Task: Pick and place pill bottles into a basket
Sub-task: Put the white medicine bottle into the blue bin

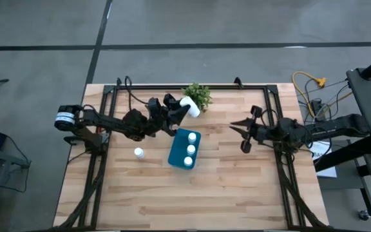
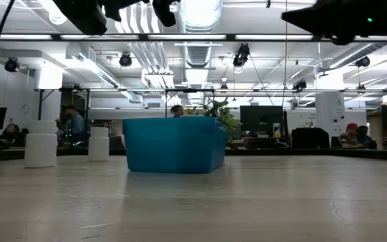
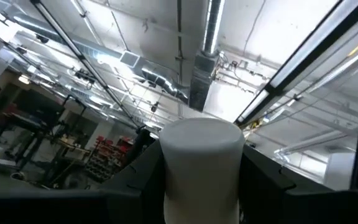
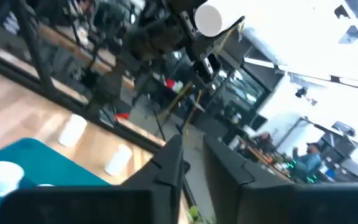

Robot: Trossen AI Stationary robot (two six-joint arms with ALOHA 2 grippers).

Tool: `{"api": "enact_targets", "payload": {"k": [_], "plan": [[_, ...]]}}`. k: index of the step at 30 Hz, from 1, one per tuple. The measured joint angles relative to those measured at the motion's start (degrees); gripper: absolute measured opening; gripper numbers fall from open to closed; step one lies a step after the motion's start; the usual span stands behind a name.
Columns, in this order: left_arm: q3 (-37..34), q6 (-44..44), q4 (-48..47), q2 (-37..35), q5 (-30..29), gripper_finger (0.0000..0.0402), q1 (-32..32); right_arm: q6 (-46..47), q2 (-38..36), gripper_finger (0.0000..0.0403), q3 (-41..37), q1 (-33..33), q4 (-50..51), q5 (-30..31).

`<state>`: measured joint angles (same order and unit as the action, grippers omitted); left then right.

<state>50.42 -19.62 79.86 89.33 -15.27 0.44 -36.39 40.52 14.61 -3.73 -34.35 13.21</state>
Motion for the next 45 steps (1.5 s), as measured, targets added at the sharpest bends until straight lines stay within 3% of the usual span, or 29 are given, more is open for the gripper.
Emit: {"api": "enact_targets", "payload": {"k": [10, 16, 20, 27, 31, 45], "plan": [[0.5, -2.5, 6.4, 3.9, -2.2, 0.0138, 0.8, -0.4, 16.8, 0.0217, 13.8, 0.0, 3.8, 3.6], [0.1, -2.7, 7.2, 4.2, -3.3, 0.0138, 0.9, 0.6, 21.2, 0.0303, 19.7, 0.0, 8.9, 6.1], [-0.1, -4.6, 7.8, 4.3, -4.8, 0.0138, 0.9, 0.0, 21.5, 0.0338, 21.9, 0.0, 8.8, 5.9], [-0.1, -5.6, 8.5, 4.3, -5.2, 0.0138, 1.0, -1.1, 22.0, 0.0356, 24.3, 0.7, 6.6, 6.2], [-0.1, -5.7, 9.7, 4.9, -7.8, 0.0138, 1.1, -2.2, 24.9, 0.0350, 24.7, 1.3, 0.5, 6.1], [1.8, -10.9, 10.1, 7.7, -7.8, 0.0138, 2.0, -7.5, 33.7, 0.0329, 27.4, 2.4, -14.0, 6.3]]}}
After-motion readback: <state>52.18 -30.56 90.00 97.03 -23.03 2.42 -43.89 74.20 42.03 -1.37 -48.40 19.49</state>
